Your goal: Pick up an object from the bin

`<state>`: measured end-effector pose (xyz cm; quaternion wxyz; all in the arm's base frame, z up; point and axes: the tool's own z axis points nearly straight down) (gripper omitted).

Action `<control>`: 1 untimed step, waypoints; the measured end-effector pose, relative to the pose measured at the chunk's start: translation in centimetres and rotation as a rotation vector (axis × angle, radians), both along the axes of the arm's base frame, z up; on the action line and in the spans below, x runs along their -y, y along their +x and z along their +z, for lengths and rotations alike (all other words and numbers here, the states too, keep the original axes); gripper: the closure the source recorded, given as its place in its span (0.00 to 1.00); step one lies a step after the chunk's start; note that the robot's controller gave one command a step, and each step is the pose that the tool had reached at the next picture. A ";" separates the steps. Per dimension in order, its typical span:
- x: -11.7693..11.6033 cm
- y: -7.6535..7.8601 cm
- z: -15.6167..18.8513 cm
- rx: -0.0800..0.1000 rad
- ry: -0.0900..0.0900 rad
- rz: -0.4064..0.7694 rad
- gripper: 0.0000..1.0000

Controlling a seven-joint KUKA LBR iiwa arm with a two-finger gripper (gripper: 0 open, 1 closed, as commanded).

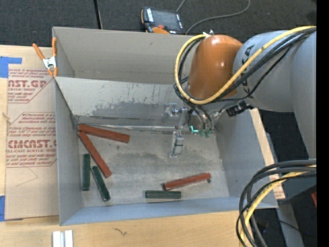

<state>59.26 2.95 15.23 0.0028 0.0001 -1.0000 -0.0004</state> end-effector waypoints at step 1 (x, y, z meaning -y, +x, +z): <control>3.8 -7.0 -8.3 0.002 0.000 0.256 0.00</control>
Offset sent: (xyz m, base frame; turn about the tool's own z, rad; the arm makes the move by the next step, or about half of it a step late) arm -0.0688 -0.0384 -0.0823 -0.2561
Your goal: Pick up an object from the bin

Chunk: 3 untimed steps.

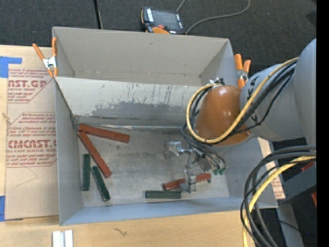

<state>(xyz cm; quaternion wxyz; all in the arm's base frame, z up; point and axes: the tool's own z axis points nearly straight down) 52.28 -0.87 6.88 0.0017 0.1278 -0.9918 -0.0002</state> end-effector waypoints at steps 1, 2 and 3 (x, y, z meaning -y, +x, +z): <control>2.1 -2.9 3.2 0.003 0.000 -0.033 0.00; 3.6 -2.9 4.0 0.005 0.000 0.002 0.00; 4.0 -2.5 -0.1 0.002 0.002 -0.036 0.00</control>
Offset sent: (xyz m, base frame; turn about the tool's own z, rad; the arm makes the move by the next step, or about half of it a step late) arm -0.0282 -0.0204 0.0312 0.0304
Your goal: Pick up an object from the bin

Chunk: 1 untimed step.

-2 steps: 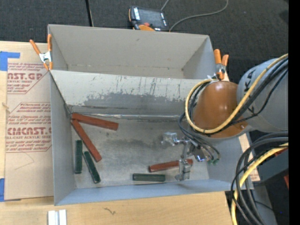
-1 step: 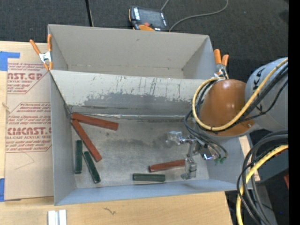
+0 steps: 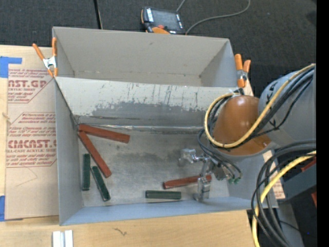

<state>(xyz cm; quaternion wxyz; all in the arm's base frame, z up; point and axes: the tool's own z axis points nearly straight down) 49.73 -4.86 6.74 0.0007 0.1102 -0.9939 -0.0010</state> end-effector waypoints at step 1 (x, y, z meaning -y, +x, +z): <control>-0.1 0.1 0.0 0.004 0.000 0.001 0.00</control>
Offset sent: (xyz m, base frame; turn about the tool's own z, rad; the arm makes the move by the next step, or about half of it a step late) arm 0.0000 0.0000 0.0000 0.0000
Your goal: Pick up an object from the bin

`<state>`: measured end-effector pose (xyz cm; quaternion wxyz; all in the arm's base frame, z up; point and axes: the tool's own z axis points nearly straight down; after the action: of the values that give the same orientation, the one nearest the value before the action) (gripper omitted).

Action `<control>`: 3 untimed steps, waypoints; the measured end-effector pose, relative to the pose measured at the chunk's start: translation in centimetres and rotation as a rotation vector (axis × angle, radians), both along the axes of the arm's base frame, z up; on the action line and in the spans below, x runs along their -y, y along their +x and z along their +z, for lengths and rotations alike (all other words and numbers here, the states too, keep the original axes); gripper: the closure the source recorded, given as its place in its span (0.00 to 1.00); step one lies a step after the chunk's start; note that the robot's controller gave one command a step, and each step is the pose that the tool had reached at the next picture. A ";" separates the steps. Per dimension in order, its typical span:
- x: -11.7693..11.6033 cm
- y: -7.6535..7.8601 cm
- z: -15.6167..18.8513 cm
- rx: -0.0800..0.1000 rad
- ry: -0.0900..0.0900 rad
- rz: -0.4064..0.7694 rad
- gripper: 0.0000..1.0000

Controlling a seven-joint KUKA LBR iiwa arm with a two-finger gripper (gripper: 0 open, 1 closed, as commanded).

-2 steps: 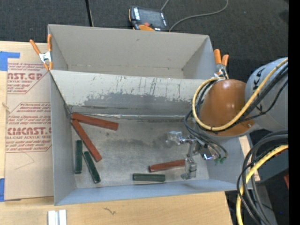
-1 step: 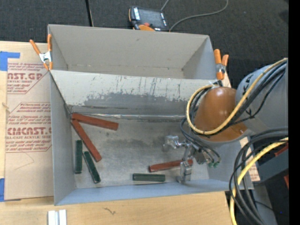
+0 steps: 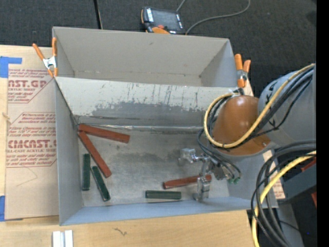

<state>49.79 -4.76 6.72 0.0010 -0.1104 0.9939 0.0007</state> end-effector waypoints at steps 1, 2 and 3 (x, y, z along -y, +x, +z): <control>0.0 0.0 0.0 -0.001 0.000 -0.001 1.00; -0.1 0.0 2.5 0.000 -0.002 0.000 1.00; -0.1 0.1 6.5 0.002 -0.002 0.000 1.00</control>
Offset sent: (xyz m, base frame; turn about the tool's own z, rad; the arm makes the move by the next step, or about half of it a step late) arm 0.0000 0.0000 0.0000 0.0000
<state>49.89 -4.63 13.25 0.0020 -0.1103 0.9939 -0.0003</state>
